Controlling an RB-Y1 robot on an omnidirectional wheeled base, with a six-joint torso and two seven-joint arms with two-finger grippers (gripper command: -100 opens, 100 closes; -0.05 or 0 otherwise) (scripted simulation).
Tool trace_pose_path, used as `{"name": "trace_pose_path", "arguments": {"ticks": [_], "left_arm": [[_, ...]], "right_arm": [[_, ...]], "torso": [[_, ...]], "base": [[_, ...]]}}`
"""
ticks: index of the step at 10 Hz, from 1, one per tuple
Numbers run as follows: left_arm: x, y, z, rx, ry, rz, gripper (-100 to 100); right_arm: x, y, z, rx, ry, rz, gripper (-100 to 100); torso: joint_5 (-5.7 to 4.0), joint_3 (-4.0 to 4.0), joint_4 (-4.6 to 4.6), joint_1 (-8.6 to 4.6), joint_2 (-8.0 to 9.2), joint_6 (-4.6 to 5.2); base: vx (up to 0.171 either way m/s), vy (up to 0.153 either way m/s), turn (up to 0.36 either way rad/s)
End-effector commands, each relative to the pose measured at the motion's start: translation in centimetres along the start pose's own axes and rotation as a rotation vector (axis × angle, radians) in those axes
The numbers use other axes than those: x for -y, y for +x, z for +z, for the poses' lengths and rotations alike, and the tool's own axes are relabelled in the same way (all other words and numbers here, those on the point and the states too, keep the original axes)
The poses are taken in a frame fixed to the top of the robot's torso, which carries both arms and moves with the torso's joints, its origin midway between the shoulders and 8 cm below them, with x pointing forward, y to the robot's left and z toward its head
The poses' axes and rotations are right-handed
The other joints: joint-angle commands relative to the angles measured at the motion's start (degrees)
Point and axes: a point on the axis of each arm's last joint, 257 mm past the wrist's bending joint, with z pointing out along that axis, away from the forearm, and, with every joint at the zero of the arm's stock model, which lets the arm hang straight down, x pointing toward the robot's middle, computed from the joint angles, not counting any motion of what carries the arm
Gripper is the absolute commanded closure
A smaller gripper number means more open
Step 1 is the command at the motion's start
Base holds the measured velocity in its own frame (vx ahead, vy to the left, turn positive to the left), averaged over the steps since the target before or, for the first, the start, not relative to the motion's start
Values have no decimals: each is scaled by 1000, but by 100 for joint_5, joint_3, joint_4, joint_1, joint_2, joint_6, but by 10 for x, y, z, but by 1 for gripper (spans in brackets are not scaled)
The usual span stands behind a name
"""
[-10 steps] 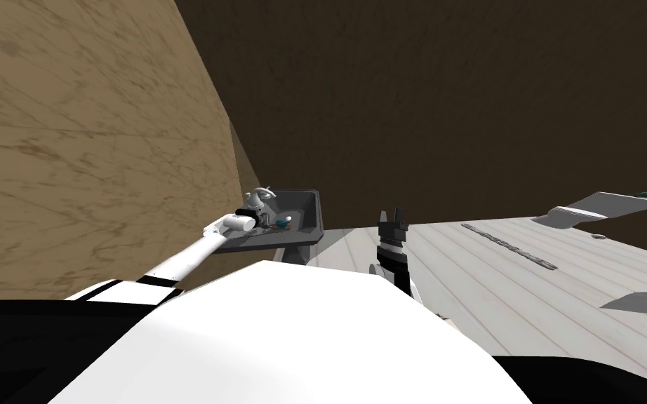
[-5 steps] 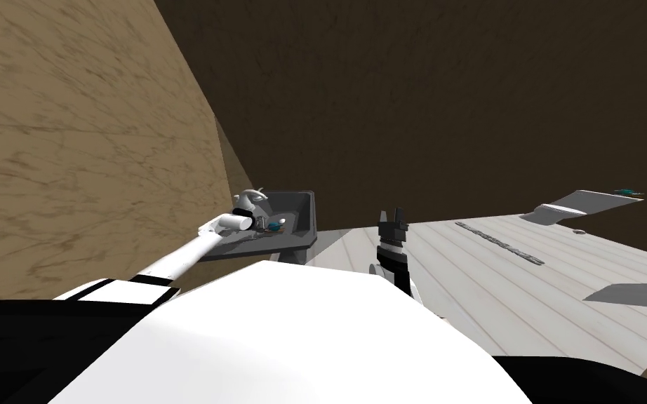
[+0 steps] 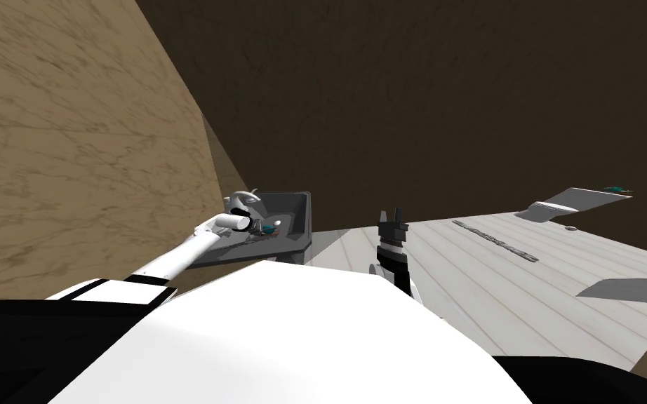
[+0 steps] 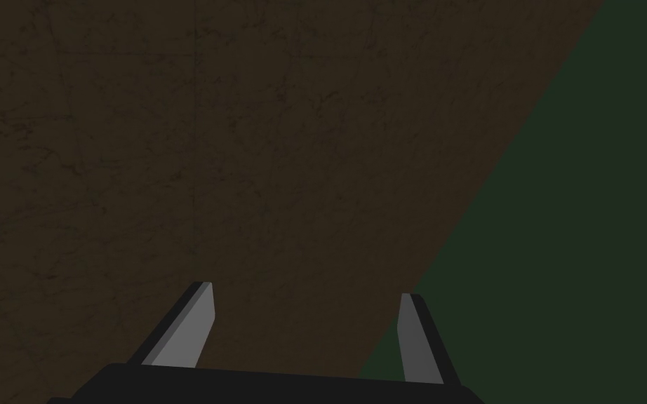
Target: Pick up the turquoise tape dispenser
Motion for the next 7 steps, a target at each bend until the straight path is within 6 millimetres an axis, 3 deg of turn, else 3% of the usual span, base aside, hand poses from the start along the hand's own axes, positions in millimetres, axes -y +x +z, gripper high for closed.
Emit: {"name": "trace_pose_path", "arguments": {"ticks": [1,2,3,5,7], "left_arm": [[0,0,0,0,0,0,-100],[-1,-1,0,2,-4,-3,0],[-9,-4,-1,-6,-3,21,-100],[-20,-5,-6,-31,3,69,-100],[-25,-10,-5,-24,-5,67,-100]], "right_arm": [[0,0,0,0,0,0,0],[0,0,0,0,0,0,0],[0,0,0,0,0,0,0],[0,0,0,0,0,0,0],[0,0,0,0,0,0,0]], "torso": [[0,0,0,0,0,0],[1,4,2,8,7,0],[3,7,3,15,12,0],[2,-14,-5,9,-27,-8],[-1,-6,-2,-5,-9,-2]], "base": [[11,-19,0],[0,0,0],[67,-7,139],[135,-56,309],[35,-41,123]]}}
